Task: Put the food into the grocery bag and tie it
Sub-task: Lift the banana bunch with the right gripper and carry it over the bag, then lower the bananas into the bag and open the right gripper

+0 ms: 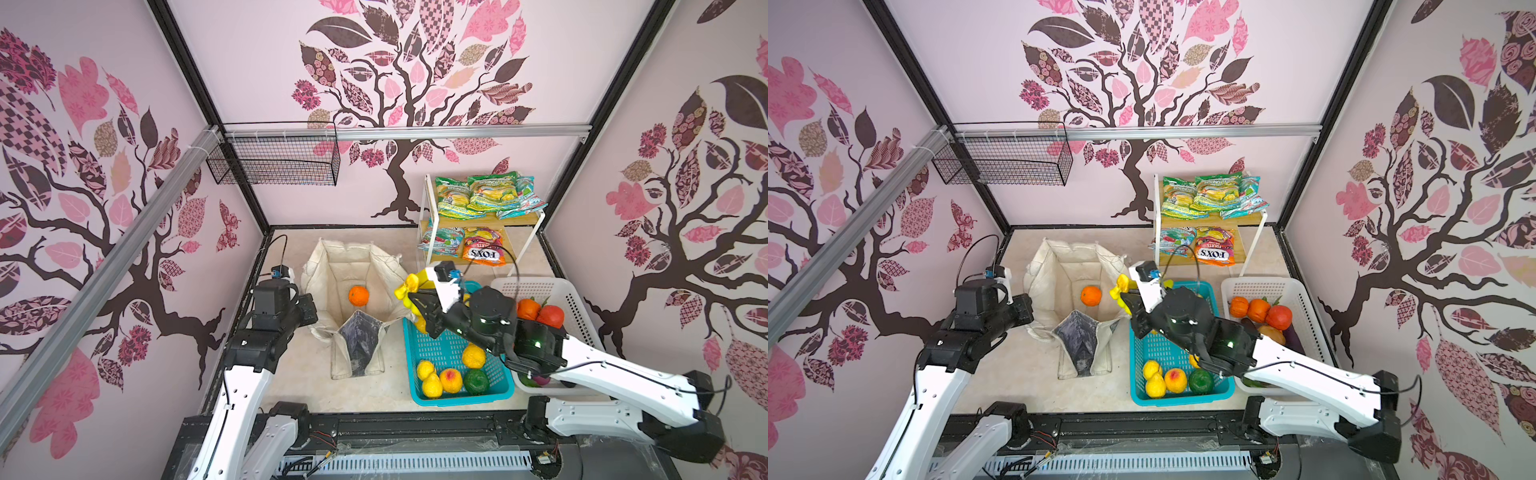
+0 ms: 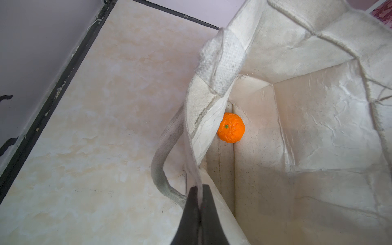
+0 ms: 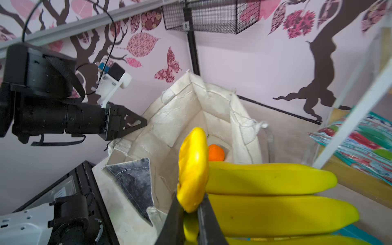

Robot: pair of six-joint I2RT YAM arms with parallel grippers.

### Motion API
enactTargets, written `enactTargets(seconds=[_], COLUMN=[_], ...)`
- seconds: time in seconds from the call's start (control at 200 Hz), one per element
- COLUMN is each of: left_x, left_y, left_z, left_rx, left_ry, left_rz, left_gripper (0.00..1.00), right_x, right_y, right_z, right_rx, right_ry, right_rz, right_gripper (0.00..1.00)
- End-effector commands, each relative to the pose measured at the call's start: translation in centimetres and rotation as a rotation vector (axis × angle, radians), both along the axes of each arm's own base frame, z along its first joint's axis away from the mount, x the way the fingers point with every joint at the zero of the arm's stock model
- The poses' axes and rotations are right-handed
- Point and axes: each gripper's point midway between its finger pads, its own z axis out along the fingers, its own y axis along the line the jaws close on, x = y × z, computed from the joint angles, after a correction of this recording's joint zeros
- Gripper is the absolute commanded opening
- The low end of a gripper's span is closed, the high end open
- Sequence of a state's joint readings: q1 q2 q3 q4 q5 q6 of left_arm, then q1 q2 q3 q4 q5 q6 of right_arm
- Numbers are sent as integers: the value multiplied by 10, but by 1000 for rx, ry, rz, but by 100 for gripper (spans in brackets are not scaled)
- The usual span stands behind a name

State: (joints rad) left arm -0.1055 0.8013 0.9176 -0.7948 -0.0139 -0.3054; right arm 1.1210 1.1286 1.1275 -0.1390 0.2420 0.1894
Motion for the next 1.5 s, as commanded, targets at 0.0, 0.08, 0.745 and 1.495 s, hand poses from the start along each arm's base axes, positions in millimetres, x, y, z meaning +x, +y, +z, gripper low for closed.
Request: enactTargets(seconds=[0.0, 0.08, 0.745, 1.495], left_x=[-3, -2, -4, -7], left_y=[-5, -7, -19, -27], left_z=[-6, -6, 8, 17], left_rx=[-7, -9, -49, -87], left_ry=[6, 7, -55, -94], left_rz=[-35, -44, -108, -146], left_gripper=[0, 0, 0, 0], right_x=[-8, -8, 16, 38], right_y=[44, 76, 172, 161], right_z=[4, 12, -113, -164], right_rx=[-41, 34, -111, -185], right_ry=[26, 48, 350, 473], right_rz=[154, 218, 283, 267], right_gripper=[8, 7, 8, 6])
